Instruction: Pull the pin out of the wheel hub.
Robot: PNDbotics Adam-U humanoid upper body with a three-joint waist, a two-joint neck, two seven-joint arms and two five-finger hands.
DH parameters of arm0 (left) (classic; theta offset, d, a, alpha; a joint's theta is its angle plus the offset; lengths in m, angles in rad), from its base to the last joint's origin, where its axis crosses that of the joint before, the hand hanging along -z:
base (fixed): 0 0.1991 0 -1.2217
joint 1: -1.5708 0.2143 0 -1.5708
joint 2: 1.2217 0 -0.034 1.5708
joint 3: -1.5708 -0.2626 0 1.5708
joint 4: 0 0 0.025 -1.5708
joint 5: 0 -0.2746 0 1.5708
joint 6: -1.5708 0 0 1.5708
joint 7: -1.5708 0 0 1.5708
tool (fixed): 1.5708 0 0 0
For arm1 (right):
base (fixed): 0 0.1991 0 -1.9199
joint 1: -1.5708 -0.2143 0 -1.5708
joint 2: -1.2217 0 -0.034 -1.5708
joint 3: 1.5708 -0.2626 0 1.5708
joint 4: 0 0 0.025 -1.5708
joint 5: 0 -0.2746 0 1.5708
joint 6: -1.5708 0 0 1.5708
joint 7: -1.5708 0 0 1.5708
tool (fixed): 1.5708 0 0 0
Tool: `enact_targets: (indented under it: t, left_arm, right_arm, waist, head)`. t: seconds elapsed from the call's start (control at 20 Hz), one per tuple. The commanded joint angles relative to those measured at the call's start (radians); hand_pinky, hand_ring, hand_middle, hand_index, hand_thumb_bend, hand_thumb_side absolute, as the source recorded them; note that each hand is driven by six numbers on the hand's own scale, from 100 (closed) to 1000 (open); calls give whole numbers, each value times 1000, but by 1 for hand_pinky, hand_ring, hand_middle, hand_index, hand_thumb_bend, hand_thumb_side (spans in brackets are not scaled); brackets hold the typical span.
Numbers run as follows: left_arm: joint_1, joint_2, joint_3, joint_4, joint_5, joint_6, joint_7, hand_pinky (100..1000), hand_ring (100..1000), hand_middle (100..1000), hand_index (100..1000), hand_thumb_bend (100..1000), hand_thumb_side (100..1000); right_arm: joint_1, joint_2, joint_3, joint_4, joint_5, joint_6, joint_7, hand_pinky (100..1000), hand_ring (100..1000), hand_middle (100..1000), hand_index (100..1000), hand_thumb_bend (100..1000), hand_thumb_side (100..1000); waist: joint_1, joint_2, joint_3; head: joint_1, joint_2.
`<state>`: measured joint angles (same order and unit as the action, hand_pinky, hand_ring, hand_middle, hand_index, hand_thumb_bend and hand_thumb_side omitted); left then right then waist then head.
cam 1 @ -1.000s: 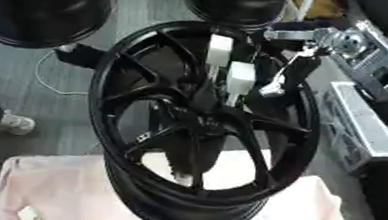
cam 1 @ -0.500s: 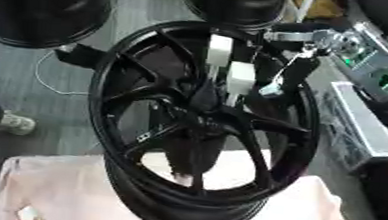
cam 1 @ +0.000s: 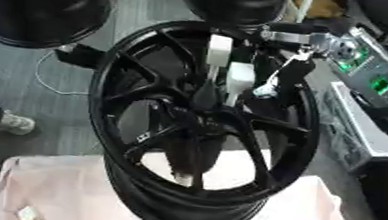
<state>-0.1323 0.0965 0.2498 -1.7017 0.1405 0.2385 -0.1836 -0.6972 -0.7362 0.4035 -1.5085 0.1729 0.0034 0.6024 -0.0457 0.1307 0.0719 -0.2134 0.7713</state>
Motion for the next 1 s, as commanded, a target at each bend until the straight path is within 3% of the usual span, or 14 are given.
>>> enact_targets:
  t: [0.05, 0.65, 1.0]
  left_arm:
    - [-9, 10, -1, -15, 0, -2, -3, 477, 526, 617, 704, 347, 936]
    - [-9, 10, -1, -15, -1, 0, -5, 478, 527, 617, 704, 347, 937]
    - [-8, 9, -1, -16, -1, 1, -5, 479, 527, 617, 704, 347, 937]
  right_arm:
    - [-11, -40, -4, -32, -8, 6, -13, 272, 289, 532, 666, 479, 208]
    - [-6, -43, 3, -45, -3, 15, -26, 226, 263, 486, 612, 366, 134]
    - [-5, -43, 1, -42, 12, 12, -23, 207, 252, 469, 593, 203, 100]
  waist:
    - [2, -9, 0]
    - [-2, -11, 2]
    - [-3, -12, 3]
  head:
    - [-4, -1]
    - [-4, -1]
    - [-3, -1]
